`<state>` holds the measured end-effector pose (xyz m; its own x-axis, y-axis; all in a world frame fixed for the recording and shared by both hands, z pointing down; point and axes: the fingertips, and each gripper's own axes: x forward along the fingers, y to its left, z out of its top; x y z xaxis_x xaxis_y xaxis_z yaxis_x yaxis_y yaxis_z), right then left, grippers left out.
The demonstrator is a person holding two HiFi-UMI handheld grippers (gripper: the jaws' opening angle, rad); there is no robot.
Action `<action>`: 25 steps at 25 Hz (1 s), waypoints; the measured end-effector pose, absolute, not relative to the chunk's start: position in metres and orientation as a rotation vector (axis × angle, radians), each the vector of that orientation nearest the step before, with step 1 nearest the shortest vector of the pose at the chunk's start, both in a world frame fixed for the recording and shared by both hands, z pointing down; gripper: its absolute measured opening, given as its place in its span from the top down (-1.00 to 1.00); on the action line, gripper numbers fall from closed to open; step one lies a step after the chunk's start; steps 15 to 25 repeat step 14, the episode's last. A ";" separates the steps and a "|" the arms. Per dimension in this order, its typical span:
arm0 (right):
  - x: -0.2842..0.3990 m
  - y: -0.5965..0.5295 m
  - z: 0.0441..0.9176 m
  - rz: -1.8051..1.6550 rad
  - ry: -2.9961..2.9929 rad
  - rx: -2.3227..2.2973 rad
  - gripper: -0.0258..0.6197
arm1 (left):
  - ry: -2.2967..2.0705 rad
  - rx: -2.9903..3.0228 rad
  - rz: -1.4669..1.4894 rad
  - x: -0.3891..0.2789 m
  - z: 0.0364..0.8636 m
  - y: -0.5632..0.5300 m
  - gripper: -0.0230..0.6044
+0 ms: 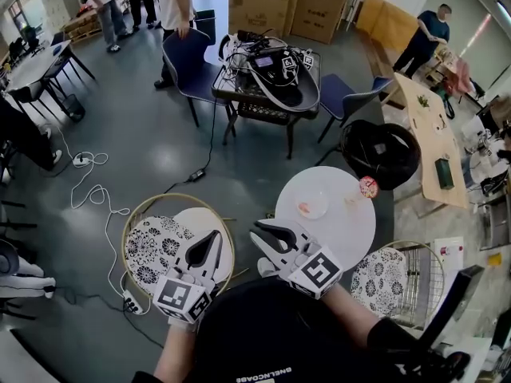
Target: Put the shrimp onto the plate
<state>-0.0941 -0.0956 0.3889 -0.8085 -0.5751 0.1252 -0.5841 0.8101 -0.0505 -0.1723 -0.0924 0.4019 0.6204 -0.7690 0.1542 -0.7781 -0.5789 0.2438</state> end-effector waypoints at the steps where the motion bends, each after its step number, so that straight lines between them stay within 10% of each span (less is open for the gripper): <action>1: -0.093 -0.096 0.388 0.129 -2.888 0.934 0.71 | -1.255 2.559 0.046 -0.172 0.402 -0.092 0.91; 25: -0.081 -0.092 0.396 0.164 -2.910 0.931 0.71 | -1.270 2.543 0.045 -0.163 0.409 -0.083 0.91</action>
